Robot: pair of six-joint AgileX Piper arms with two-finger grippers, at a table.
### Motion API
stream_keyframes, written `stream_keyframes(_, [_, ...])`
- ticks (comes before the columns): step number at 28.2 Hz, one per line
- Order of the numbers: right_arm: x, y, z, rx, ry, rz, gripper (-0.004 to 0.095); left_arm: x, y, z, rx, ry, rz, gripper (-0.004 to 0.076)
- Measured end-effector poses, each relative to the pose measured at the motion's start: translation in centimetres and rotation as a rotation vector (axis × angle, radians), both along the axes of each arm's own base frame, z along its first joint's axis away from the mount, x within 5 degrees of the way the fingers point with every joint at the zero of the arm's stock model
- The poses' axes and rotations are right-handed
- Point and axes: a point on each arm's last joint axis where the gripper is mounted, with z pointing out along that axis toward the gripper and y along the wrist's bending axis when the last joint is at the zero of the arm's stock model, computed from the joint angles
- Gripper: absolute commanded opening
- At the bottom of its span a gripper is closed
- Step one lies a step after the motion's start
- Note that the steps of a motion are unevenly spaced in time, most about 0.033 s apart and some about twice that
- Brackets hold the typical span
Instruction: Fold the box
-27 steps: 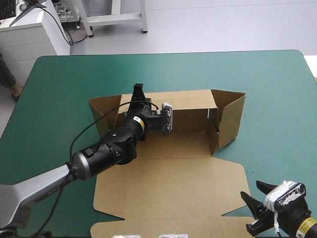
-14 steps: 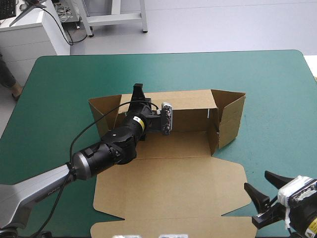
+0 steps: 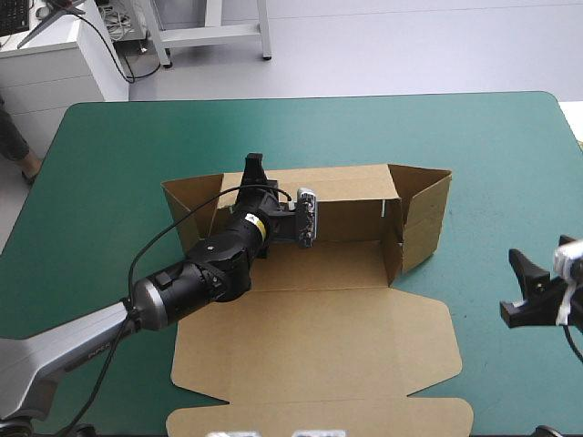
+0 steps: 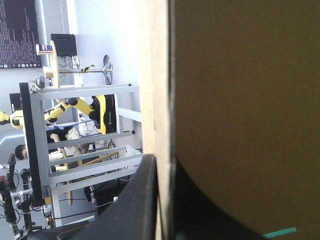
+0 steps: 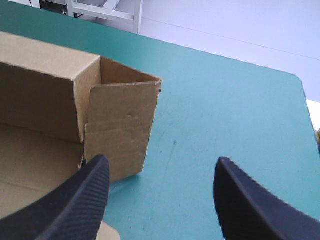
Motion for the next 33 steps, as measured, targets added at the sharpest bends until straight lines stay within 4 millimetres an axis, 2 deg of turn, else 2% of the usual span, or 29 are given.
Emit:
stream_keyframes(4, [2.0, 1.0, 3.4, -0.017, -0.023, -0.024, 0.0549, 0.0, 0.0, 0.0, 0.0, 0.0, 0.0, -0.0008])
stream_keyframes(12, [6.6, 3.8, 8.3, -0.043, -0.037, -0.029, 0.0518, 0.0, 0.0, 0.0, 0.0, 0.0, 0.0, -0.0008])
stream_keyframes(17, [10.2, 5.9, 10.4, -0.087, -0.021, -0.036, 0.0509, 0.0, 0.0, 0.0, 0.0, 0.0, 0.0, -0.0008])
stream_keyframes(21, [13.5, 6.6, 11.3, -0.108, 0.003, -0.061, 0.0509, 0.0, 0.0, 0.0, 0.0, 0.0, 0.0, -0.0008])
stream_keyframes(25, [17.5, 6.2, 11.2, -0.076, 0.066, -0.052, 0.0509, 0.0, 0.0, 0.0, -0.001, 0.0, -0.001, -0.0008])
stream_keyframes(29, [22.1, 4.6, 9.3, -0.013, 0.163, -0.03, 0.0509, 0.0, 0.0, 0.0, -0.001, 0.0, -0.003, -0.0008])
stream_keyframes(30, [24.6, 3.6, 7.8, 0.027, 0.219, -0.021, 0.0509, 0.0, 0.0, 0.0, -0.002, 0.0, -0.004, -0.0008])
stream_keyframes(31, [25.6, 3.2, 7.1, 0.039, 0.242, -0.014, 0.0509, 0.0, -0.1, 0.0, -0.004, 0.0, -0.007, -0.0008])
stream_keyframes(32, [27.9, 2.4, 5.1, 0.075, 0.3, 0.0, 0.0509, 0.0, -0.1, 0.0, -0.005, 0.0, -0.009, -0.0008])
stream_keyframes(33, [28.7, 2.1, 4.4, 0.089, 0.321, 0.008, 0.0509, 0.0, -0.1, 0.0, -0.005, 0.0, -0.009, -0.0008])
